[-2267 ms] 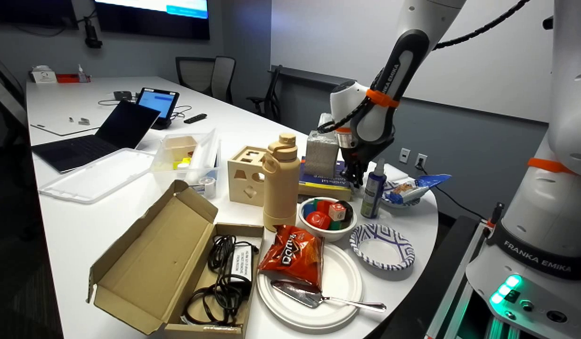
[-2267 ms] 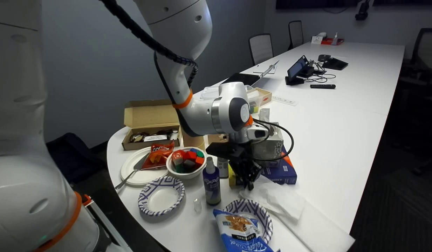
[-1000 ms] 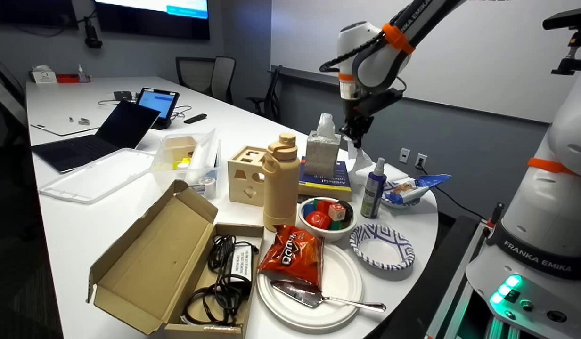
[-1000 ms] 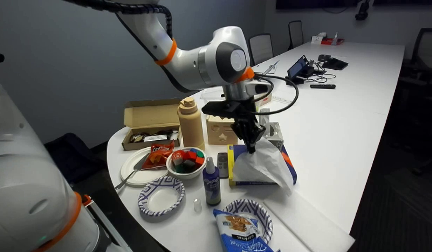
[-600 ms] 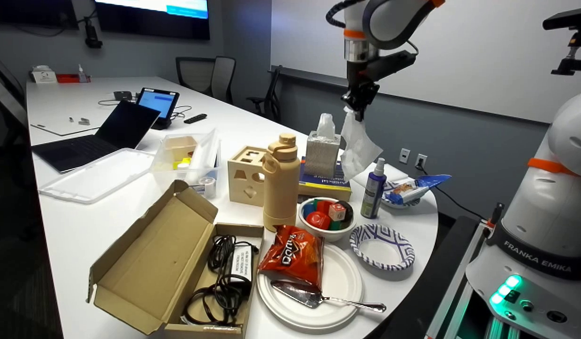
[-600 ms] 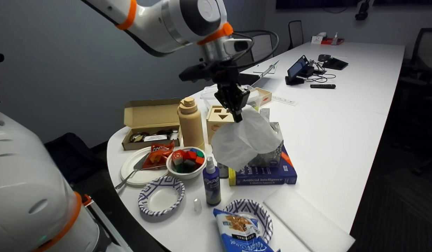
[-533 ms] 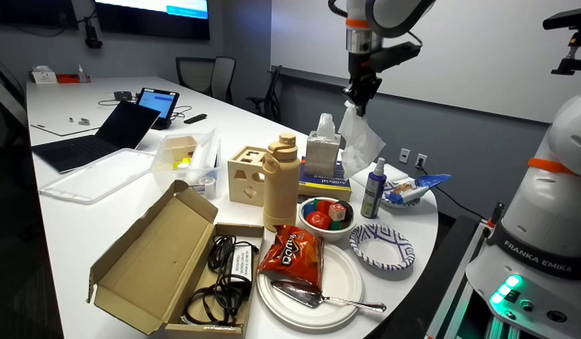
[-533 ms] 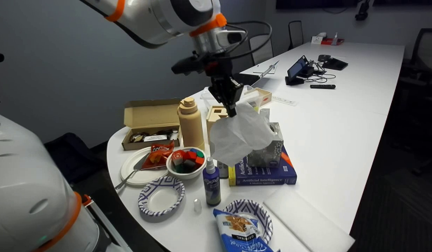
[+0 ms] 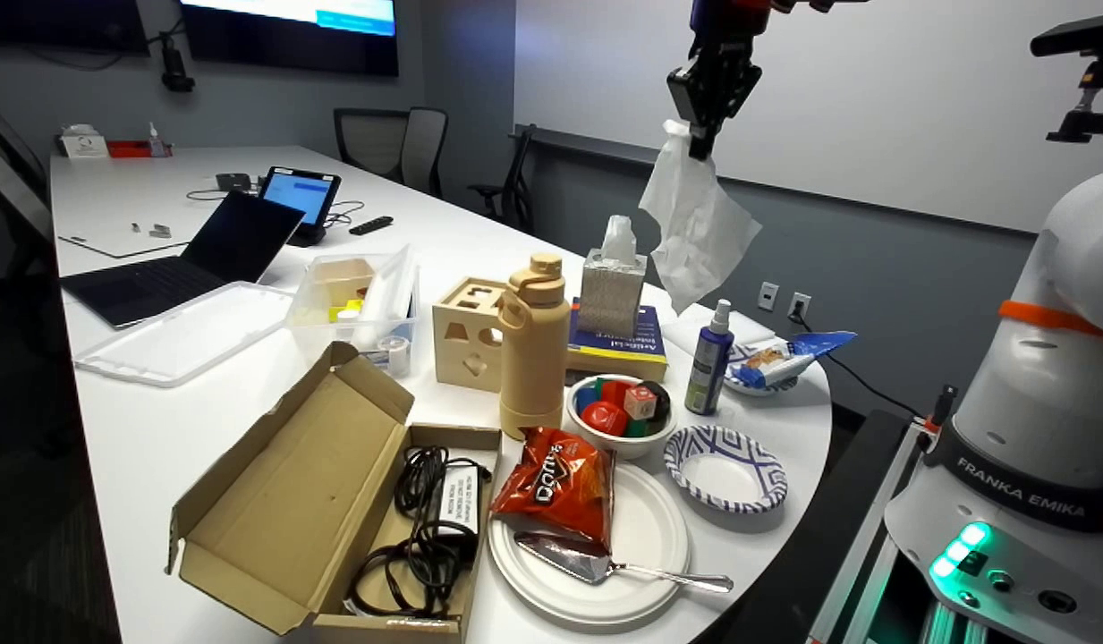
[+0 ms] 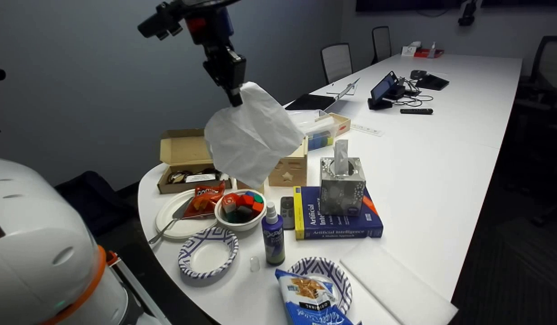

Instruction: Fold the tissue on top of the bowl with blocks

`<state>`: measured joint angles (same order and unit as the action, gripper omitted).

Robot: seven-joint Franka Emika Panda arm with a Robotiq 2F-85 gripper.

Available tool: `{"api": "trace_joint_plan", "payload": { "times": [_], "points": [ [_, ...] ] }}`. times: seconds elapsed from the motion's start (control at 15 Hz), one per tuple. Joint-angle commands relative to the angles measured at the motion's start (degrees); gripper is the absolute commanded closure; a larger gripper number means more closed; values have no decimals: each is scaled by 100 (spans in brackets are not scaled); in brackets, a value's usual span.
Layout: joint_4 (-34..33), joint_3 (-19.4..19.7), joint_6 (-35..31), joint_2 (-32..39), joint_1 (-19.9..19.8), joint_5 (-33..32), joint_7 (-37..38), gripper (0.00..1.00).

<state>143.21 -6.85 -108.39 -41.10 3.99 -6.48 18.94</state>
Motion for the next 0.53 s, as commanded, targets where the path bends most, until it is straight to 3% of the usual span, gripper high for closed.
{"api": "trace_joint_plan", "payload": {
  "times": [0.0,0.2,0.47],
  "points": [
    [329,86,70,-658,215,854,-186,100],
    [710,328,31,-763,152,1454,-296,100],
    [1115,741,-40,-274,88,2045,-891,100]
  ]
}}
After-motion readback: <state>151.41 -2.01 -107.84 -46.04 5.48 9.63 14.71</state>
